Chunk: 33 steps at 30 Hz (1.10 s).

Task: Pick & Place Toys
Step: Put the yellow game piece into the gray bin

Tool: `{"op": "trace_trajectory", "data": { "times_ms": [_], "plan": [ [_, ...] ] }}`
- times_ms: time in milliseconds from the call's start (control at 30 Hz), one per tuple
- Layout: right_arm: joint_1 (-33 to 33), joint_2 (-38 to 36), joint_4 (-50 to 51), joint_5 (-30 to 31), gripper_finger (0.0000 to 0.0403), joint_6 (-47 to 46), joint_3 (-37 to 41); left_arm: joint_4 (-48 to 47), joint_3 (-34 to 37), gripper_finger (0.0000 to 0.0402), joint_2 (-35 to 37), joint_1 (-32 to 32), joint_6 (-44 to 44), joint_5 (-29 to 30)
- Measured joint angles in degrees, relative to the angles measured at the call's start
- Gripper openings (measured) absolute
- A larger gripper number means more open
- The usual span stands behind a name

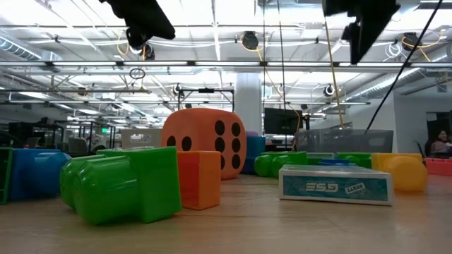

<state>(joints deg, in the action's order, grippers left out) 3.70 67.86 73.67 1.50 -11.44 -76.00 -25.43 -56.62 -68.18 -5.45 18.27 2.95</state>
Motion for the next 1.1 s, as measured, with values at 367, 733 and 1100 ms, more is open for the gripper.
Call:
{"op": "trace_trajectory", "data": {
  "times_ms": [367,733,1100],
  "plan": [
    [4.6,2.4,-5.6,0.0,0.0294,4.2,13.2,1.4,0.0,0.0047,0.0,6.2,1.6,-10.0],
    [9.4,2.4,-18.2,0.0,0.0291,4.2,25.7,1.7,0.0,0.0128,0.0,11.1,3.1,-15.0],
    [12.1,2.4,-24.1,0.6,0.0287,5.3,31.9,3.3,0.0,0.0233,0.0,13.3,2.6,-15.4]
  ]
}}
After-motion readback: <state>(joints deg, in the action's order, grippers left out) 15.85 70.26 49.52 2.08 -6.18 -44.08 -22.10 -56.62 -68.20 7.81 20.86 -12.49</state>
